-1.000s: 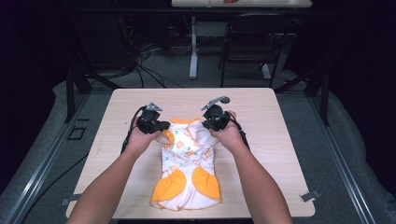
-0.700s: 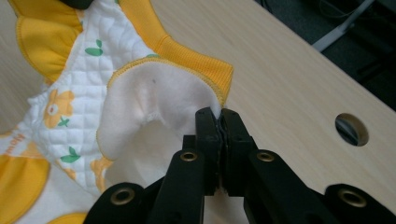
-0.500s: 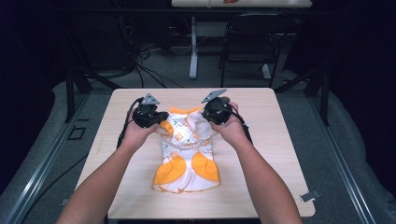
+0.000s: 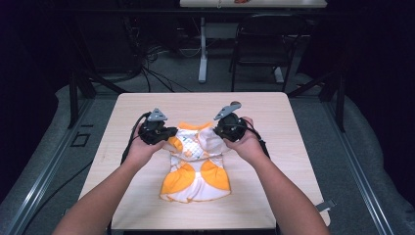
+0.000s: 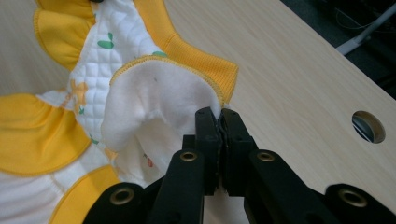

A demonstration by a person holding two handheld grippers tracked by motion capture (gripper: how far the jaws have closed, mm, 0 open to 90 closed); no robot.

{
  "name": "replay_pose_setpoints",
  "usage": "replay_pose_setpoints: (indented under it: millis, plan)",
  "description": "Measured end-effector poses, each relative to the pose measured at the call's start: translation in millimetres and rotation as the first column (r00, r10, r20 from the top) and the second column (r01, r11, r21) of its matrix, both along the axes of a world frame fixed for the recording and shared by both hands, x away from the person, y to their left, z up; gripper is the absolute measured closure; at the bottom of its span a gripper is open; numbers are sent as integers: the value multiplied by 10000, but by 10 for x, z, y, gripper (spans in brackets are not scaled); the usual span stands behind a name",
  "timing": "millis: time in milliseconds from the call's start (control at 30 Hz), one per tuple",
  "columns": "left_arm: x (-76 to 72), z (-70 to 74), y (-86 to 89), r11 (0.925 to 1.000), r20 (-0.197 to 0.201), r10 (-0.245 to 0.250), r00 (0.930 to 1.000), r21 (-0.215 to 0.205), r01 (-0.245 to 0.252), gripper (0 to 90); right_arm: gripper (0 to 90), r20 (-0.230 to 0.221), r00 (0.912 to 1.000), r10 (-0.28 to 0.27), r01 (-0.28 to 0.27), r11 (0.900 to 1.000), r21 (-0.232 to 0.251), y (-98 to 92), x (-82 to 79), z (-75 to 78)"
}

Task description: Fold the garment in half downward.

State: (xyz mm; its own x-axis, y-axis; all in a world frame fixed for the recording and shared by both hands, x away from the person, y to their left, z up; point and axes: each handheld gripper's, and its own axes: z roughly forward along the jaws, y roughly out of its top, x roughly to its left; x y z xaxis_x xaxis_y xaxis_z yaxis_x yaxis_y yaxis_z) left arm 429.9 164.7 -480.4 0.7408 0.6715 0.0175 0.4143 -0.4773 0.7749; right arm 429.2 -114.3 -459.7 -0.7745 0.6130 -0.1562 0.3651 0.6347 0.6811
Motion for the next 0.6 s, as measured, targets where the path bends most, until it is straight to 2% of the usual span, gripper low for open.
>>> replay_pose_setpoints:
  millis: [133, 433, 600]
  plan:
    - [-62, -52, 23, 9999, -93, -111, 9999, 27, 111, 860, 869, -88, 9998, 164, -164, 9999, 54, 7, -66, -29]
    - [-172, -176, 65, 9993, -385, -358, 9986, 109, 363, 860, 869, -290, 9981, 544, -549, 9983, -175, 54, -197, -96]
    - [-240, -234, 80, 9988, -553, -494, 9973, -34, 492, 860, 869, -470, 9970, 617, -629, 9977, -247, 37, -257, -171]
